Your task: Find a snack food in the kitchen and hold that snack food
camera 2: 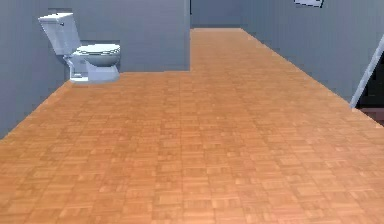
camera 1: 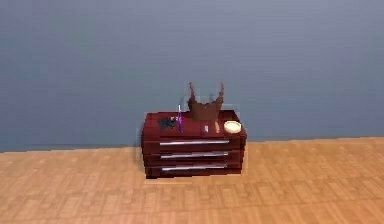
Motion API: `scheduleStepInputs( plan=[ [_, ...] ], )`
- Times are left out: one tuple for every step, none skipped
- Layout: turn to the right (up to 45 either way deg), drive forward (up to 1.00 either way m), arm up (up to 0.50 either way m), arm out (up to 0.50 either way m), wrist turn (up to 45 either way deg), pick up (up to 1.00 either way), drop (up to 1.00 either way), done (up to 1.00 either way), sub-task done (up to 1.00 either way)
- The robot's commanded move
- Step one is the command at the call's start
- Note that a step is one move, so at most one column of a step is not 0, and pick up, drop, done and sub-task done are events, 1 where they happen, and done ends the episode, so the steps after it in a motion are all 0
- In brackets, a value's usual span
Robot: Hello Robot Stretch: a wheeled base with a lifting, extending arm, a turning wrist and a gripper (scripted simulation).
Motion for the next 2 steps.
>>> scheduleStepInputs(
  plan=[
    [-45.0, 0.0, 0.0, 0.0, 0.0, 0.0, 0.0, 0.0, 0.0],
    [-3.0, 0.0, 0.0, 0.0, 0.0, 0.0, 0.0, 0.0, 0.0]
  ],
)
